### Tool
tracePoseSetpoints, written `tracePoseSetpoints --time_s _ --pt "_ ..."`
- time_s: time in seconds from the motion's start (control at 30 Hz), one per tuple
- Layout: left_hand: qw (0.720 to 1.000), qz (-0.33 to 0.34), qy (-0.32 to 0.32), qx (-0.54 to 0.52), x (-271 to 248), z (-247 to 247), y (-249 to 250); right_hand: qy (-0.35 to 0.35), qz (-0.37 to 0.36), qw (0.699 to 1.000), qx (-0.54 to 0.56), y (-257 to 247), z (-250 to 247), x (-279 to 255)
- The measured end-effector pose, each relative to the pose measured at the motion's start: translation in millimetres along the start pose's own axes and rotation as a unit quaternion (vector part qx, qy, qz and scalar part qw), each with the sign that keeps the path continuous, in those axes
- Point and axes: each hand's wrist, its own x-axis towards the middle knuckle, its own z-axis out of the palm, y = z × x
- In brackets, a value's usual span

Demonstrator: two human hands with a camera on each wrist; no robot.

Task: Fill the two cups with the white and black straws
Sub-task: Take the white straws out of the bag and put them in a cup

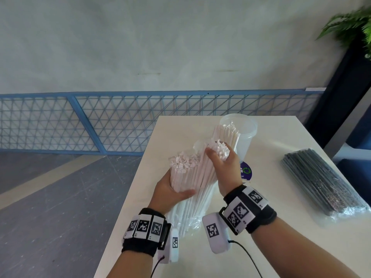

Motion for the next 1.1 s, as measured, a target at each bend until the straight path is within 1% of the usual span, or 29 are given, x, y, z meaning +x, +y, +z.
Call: tracePoseSetpoints --time_s 0.1,0.2,0.37,0.4,0.47,0.57,0.63,0.73,0.8,0.9,0.93,1.0,1.1 --pt "1.000 0.014 0.000 0.003 1 -2 2 0.003 0.004 0.999 0.034 -9 -2 13" --pt "1.000 0.018 0.008 0.000 3 -3 3 -0.021 0.017 0.999 0.036 -11 -3 19" --pt "1.000 0.011 0.018 0.006 6 -2 0 -0.136 0.051 0.989 -0.011 -4 -16 10" --pt "1.000 0.010 0.018 0.006 6 -3 0 -0.136 0.056 0.989 -0.011 0 -16 8" --pt "1.000 0.010 0.013 0.010 6 -3 0 -0.104 0.066 0.992 0.005 8 -14 7" --pt "1.000 0.005 0.010 0.023 6 -4 -1 -0.064 0.084 0.993 0.049 1 -11 11" --pt "0.999 0.003 0.014 0.029 6 -5 -3 -0.050 0.074 0.991 0.095 -14 -14 18" --pt "0.999 0.007 0.020 0.035 5 -6 -5 -0.039 0.050 0.992 0.112 -29 -20 29" --pt "0.999 0.012 0.020 0.039 5 -5 -5 -0.055 0.043 0.994 0.087 -29 -21 28" --pt "0.999 0.013 0.024 0.032 6 -2 -5 -0.095 0.053 0.994 0.028 -15 -18 17" --pt "0.999 0.013 0.025 0.029 6 -2 -4 -0.091 0.062 0.994 0.014 -8 -16 14" --pt "0.999 0.012 0.027 0.020 6 -3 -6 -0.059 0.069 0.996 -0.002 2 -13 14" --pt "1.000 0.009 0.024 -0.003 4 -4 -4 -0.015 0.054 0.998 0.002 1 -9 20"
